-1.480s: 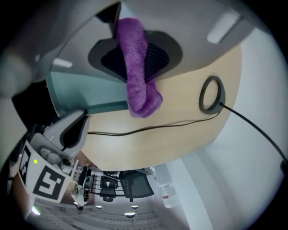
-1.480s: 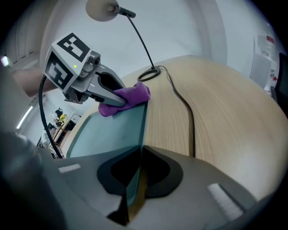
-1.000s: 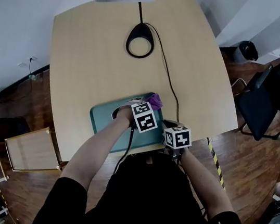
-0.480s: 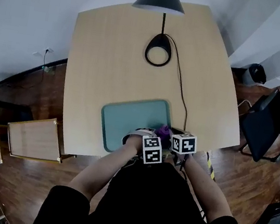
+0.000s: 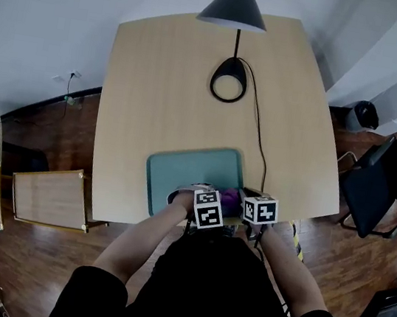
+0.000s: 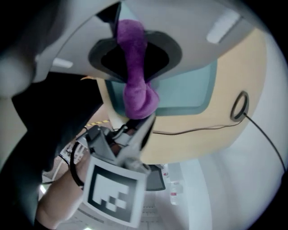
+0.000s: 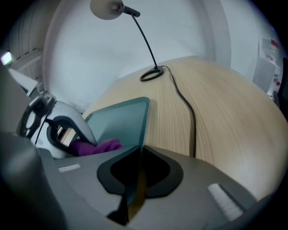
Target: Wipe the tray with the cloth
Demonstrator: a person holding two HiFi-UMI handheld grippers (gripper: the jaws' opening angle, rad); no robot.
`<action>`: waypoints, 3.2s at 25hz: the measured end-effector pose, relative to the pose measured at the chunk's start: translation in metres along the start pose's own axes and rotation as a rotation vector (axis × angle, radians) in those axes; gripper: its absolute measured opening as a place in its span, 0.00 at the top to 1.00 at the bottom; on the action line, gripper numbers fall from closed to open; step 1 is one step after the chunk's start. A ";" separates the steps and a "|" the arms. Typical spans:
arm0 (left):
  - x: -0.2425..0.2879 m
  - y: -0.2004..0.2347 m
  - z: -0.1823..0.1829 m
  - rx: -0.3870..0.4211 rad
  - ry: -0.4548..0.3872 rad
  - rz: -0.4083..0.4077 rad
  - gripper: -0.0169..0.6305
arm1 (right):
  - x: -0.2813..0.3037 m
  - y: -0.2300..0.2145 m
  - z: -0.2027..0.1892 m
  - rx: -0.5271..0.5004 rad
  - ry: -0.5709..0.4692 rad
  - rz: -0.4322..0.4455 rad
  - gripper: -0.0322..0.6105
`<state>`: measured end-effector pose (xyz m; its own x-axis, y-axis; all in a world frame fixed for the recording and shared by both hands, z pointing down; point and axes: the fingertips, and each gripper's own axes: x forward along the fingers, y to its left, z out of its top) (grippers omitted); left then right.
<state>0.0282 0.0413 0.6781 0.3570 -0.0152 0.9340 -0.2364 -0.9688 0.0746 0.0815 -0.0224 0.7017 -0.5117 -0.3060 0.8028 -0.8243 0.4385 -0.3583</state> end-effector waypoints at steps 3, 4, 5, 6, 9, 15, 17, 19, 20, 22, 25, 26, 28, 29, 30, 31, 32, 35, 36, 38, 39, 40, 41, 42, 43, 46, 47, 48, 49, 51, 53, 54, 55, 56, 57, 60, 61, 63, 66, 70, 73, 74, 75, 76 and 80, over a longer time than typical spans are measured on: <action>-0.017 0.054 -0.009 -0.026 0.021 0.095 0.80 | 0.001 0.000 -0.002 0.003 0.002 0.000 0.91; -0.023 0.073 -0.012 -0.026 0.035 0.130 0.80 | 0.001 0.000 -0.003 0.005 0.003 0.001 0.91; -0.028 0.092 -0.016 -0.025 0.050 0.162 0.80 | 0.001 0.001 -0.002 0.005 0.002 0.002 0.91; -0.032 0.109 -0.020 -0.025 0.064 0.189 0.80 | 0.000 0.002 -0.001 0.005 0.000 0.003 0.91; -0.037 0.146 -0.029 -0.028 0.104 0.224 0.80 | -0.001 0.003 0.000 0.007 -0.003 0.003 0.91; -0.020 0.151 -0.034 -0.019 0.141 0.190 0.80 | -0.002 0.004 -0.001 0.013 -0.009 0.007 0.91; -0.016 0.144 -0.034 -0.022 0.141 0.179 0.80 | -0.003 0.003 -0.002 0.015 -0.009 0.009 0.91; -0.013 0.136 -0.034 -0.021 0.138 0.175 0.80 | -0.003 0.002 -0.003 0.016 -0.008 0.010 0.91; -0.012 0.131 -0.033 -0.023 0.133 0.173 0.80 | -0.004 0.002 -0.004 0.016 -0.008 0.009 0.91; -0.011 0.117 -0.031 -0.033 0.115 0.157 0.80 | -0.004 0.002 -0.005 0.015 -0.008 0.009 0.91; -0.009 0.086 -0.030 -0.028 0.094 0.116 0.80 | -0.004 0.001 -0.005 0.011 -0.008 0.010 0.91; -0.007 0.074 -0.030 -0.018 0.089 0.104 0.80 | -0.003 0.000 -0.005 0.010 -0.007 0.010 0.91; -0.004 0.048 -0.029 0.005 0.083 0.078 0.80 | -0.003 -0.001 -0.005 0.009 -0.006 0.011 0.91; -0.003 0.035 -0.028 0.017 0.082 0.063 0.80 | -0.003 -0.001 -0.005 0.008 -0.006 0.012 0.91; -0.001 0.023 -0.027 0.027 0.080 0.048 0.80 | -0.003 -0.002 -0.004 0.008 -0.006 0.012 0.91; 0.001 0.011 -0.027 0.035 0.078 0.033 0.80 | -0.003 -0.002 -0.004 0.007 -0.005 0.011 0.91; 0.002 0.000 -0.027 0.041 0.076 0.020 0.80 | -0.002 -0.002 -0.003 0.006 -0.005 0.010 0.91; 0.004 -0.026 -0.027 0.044 0.071 -0.004 0.80 | -0.001 -0.001 -0.002 0.002 -0.002 0.006 0.91; 0.005 -0.033 -0.028 0.040 0.071 -0.008 0.80 | 0.000 -0.002 -0.001 0.000 -0.001 0.004 0.91; 0.005 -0.044 -0.028 0.023 0.066 -0.019 0.80 | 0.000 -0.002 -0.001 -0.006 0.002 0.000 0.91; 0.005 -0.049 -0.028 0.016 0.062 -0.022 0.80 | 0.001 -0.003 -0.002 -0.010 0.005 -0.002 0.91; 0.006 -0.052 -0.028 0.011 0.060 -0.025 0.81 | 0.002 -0.003 -0.003 -0.014 0.008 -0.001 0.91; 0.006 -0.053 -0.028 0.009 0.059 -0.027 0.81 | 0.003 -0.003 -0.004 -0.019 0.010 0.003 0.91; 0.006 -0.053 -0.029 0.008 0.061 -0.032 0.81 | 0.004 -0.002 -0.004 -0.022 0.010 0.006 0.91; 0.006 -0.052 -0.029 0.008 0.063 -0.038 0.81 | 0.004 -0.002 -0.004 -0.023 0.011 0.005 0.91; 0.004 -0.044 -0.030 0.006 0.061 -0.043 0.80 | 0.002 -0.003 -0.002 -0.031 0.010 -0.006 0.91; 0.001 -0.038 -0.030 0.003 0.058 -0.036 0.80 | 0.003 -0.003 -0.002 -0.031 0.011 -0.006 0.91; -0.002 -0.031 -0.031 -0.002 0.055 -0.025 0.80 | 0.003 -0.003 -0.003 -0.030 0.013 -0.005 0.91; -0.005 -0.020 -0.032 -0.008 0.054 -0.012 0.80 | 0.003 -0.003 -0.003 -0.029 0.013 -0.005 0.91; -0.014 0.007 -0.036 -0.019 0.061 0.027 0.80 | 0.002 -0.001 -0.001 -0.030 0.009 -0.004 0.91; -0.024 0.038 -0.043 -0.020 0.080 0.081 0.80 | 0.001 0.000 0.000 -0.031 0.002 -0.004 0.91; -0.029 0.055 -0.046 -0.021 0.091 0.110 0.80 | 0.000 0.001 0.000 -0.030 0.000 -0.004 0.91; -0.033 0.071 -0.049 -0.025 0.100 0.136 0.80 | 0.000 0.001 0.000 -0.028 -0.002 -0.005 0.91; -0.037 0.086 -0.051 -0.031 0.109 0.161 0.80 | 0.000 0.001 -0.001 -0.025 -0.002 -0.005 0.91; -0.039 0.101 -0.054 -0.037 0.120 0.186 0.80 | 0.000 0.001 -0.001 -0.022 -0.002 -0.005 0.91; -0.040 0.135 -0.065 -0.020 0.167 0.250 0.80 | 0.000 0.001 -0.001 -0.022 -0.002 -0.006 0.91; -0.040 0.142 -0.067 -0.006 0.182 0.265 0.80 | -0.001 0.002 0.000 -0.023 -0.003 -0.006 0.91; -0.036 0.149 -0.071 0.016 0.205 0.277 0.80 | -0.002 0.002 0.001 -0.024 -0.003 -0.005 0.91; -0.027 0.142 -0.072 0.024 0.215 0.261 0.80 | -0.002 0.000 -0.001 -0.020 -0.006 -0.003 0.91; -0.022 0.125 -0.072 -0.018 0.180 0.257 0.81 | -0.002 -0.002 -0.003 -0.018 -0.006 -0.002 0.91; -0.021 0.101 -0.071 -0.034 0.156 0.214 0.81 | -0.002 -0.003 -0.002 -0.020 -0.007 -0.003 0.91; -0.021 0.090 -0.072 -0.036 0.150 0.193 0.81 | -0.002 -0.003 -0.002 -0.020 -0.008 -0.004 0.91; -0.020 0.077 -0.072 -0.040 0.145 0.169 0.81 | -0.002 -0.002 -0.002 -0.021 -0.009 -0.005 0.91; -0.019 0.063 -0.073 -0.049 0.139 0.139 0.81 | -0.002 -0.002 -0.001 -0.022 -0.009 -0.006 0.91; -0.015 0.010 -0.071 -0.087 0.101 0.036 0.80 | -0.002 -0.003 -0.003 -0.029 -0.003 -0.009 0.91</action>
<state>-0.0441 0.0496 0.6894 0.2553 -0.0209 0.9666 -0.3265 -0.9429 0.0659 0.0859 -0.0211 0.7027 -0.5055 -0.3124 0.8043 -0.8214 0.4597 -0.3376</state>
